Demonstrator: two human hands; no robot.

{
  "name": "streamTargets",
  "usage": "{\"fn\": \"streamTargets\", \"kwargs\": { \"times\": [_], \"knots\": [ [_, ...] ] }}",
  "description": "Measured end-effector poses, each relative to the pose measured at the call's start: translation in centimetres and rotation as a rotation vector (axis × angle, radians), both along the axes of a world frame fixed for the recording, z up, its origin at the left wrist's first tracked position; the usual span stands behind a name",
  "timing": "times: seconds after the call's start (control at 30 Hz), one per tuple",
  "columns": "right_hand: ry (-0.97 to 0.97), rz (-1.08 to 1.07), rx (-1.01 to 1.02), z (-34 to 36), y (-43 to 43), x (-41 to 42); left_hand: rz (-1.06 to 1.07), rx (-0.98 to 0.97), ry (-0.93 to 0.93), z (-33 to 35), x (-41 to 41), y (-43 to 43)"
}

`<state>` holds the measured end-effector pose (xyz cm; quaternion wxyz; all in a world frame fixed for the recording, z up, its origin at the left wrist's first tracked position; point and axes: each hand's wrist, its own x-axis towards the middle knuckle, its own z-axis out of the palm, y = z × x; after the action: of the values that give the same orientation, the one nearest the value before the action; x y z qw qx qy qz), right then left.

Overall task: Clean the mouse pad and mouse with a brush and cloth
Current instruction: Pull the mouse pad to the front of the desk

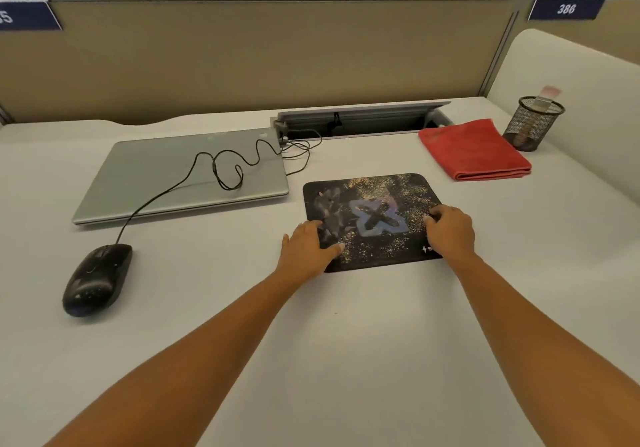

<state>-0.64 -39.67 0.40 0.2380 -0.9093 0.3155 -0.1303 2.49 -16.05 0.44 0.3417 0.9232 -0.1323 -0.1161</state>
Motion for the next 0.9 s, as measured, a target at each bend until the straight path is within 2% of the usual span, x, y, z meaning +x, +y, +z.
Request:
{"fn": "streamTargets", "kwargs": {
  "times": [0.1,0.2,0.4,0.53,0.9],
  "knots": [
    [-0.01,-0.008,0.042,0.1,0.0,-0.3,0.043,-0.131,0.082,0.7,-0.6,0.3],
    [-0.022,-0.011,0.076,0.2,0.6,-0.8,0.068,-0.155,0.094,1.0,-1.4,1.0],
    [-0.089,0.014,0.093,-0.1,2.9,-2.5,0.134,-0.003,-0.007,0.6,-3.7,3.8],
    [-0.154,0.017,0.061,-0.5,5.5,-3.9,0.2,0.001,-0.04,0.1,-5.1,6.0],
    [-0.235,0.035,0.075,-1.9,11.7,-7.5,0.277,0.16,-0.08,-0.4,-9.6,11.4]
  ]
}}
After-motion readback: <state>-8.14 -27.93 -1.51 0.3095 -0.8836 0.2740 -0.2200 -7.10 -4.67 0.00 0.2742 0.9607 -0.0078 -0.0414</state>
